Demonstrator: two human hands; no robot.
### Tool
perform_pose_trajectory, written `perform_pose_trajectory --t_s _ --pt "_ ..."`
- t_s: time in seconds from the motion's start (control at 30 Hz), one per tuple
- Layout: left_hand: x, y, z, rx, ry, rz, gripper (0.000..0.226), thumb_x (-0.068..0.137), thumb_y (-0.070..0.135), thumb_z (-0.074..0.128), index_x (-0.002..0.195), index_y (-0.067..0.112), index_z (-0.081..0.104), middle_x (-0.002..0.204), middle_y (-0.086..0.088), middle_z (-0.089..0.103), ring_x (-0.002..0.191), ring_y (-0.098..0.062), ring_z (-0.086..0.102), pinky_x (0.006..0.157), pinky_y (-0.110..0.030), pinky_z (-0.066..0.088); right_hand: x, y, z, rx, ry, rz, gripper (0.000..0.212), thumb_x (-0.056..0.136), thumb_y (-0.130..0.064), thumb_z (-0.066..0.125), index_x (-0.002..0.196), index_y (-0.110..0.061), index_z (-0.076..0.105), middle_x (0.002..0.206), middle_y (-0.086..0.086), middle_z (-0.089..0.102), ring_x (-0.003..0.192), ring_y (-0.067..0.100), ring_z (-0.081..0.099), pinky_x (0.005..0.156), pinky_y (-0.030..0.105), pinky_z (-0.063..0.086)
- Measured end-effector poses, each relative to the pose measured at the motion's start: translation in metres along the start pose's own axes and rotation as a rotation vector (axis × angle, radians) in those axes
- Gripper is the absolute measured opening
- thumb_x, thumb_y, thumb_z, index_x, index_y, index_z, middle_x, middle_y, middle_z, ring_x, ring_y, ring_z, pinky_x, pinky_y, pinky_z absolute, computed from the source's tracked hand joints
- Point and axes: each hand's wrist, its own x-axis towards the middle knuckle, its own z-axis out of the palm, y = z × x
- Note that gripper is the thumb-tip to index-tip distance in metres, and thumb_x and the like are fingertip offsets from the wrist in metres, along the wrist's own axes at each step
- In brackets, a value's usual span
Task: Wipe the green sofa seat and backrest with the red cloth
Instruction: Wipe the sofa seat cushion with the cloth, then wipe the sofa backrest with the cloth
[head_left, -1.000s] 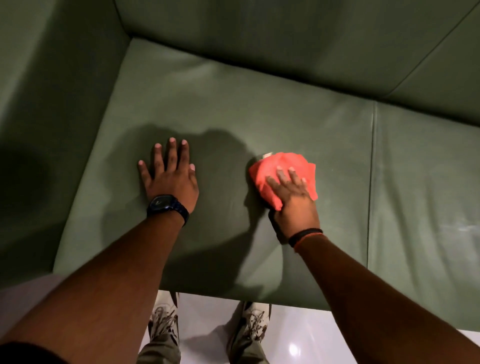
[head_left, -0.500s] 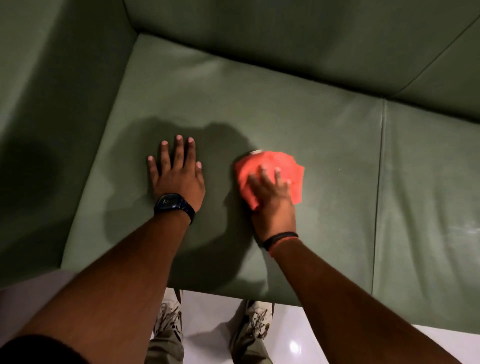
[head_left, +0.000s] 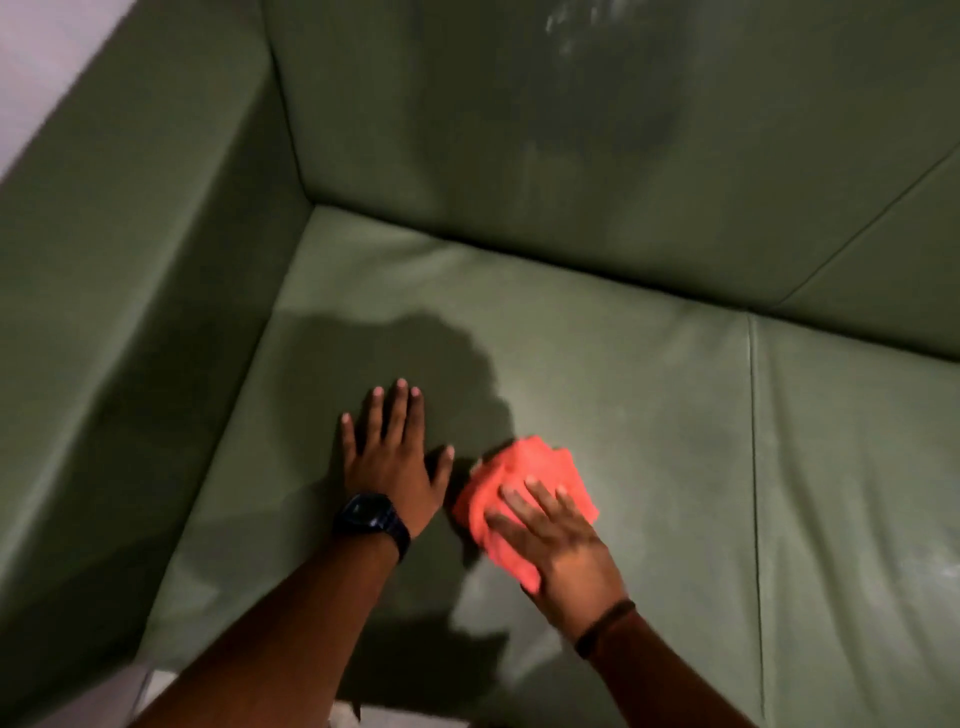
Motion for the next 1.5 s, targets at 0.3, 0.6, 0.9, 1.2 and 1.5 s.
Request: perform_pose_trajectory --t_s 0.3,0.6,0.9,1.2,1.5 --pt "0.038 0.026 -0.049 -0.018 -0.112 -0.02 0.05 0.083 0.045 0.054 0.123 0.015 0.057 0.137 -0.008 0.05 0.123 -0.031 0.047 0.1 -0.041 0.041 0.019 0.026 -0.038 0.481 -0.136 0.51 0.071 0.069 -0.013 0.064 0.135 -0.029 0.042 0.145 0.013 0.041 0.128 0.025 0.045 0.099 0.02 0.035" --pt "0.207 0.125 -0.298 -0.071 0.608 0.402 0.063 0.085 0.031 0.055 0.142 0.016 0.034 0.152 -0.014 0.028 0.137 -0.036 0.029 0.111 -0.053 0.026 0.147 0.053 -0.243 0.744 0.966 0.477 0.056 0.072 0.011 0.055 0.12 -0.016 0.059 0.12 0.003 0.066 0.113 0.013 0.059 0.092 0.031 0.048" --pt "0.281 0.117 -0.335 0.084 0.598 0.298 0.059 0.094 0.049 0.026 0.146 0.025 0.013 0.157 -0.003 0.017 0.144 -0.027 0.008 0.115 -0.051 0.001 0.24 0.071 -0.301 0.158 0.976 0.324 0.07 0.068 0.002 0.038 0.136 -0.009 0.04 0.148 0.022 0.03 0.138 0.045 0.015 0.106 0.061 0.031" --pt "0.291 0.112 -0.322 0.009 0.736 0.351 0.058 0.092 0.054 0.027 0.144 0.029 0.025 0.153 0.001 0.029 0.142 -0.024 0.017 0.114 -0.048 0.003 0.277 0.069 -0.219 -0.251 0.736 0.165 0.049 0.079 -0.012 0.061 0.127 -0.012 0.053 0.135 0.022 0.05 0.125 0.058 0.031 0.096 0.071 0.027" --pt "0.291 0.113 -0.323 0.013 0.731 0.329 0.058 0.092 0.054 0.025 0.145 0.031 0.022 0.154 0.004 0.025 0.143 -0.023 0.013 0.114 -0.046 0.0 0.263 0.09 -0.195 -0.341 0.7 0.167 0.05 0.081 -0.012 0.06 0.13 -0.02 0.051 0.14 0.019 0.045 0.133 0.042 0.02 0.103 0.064 0.024"
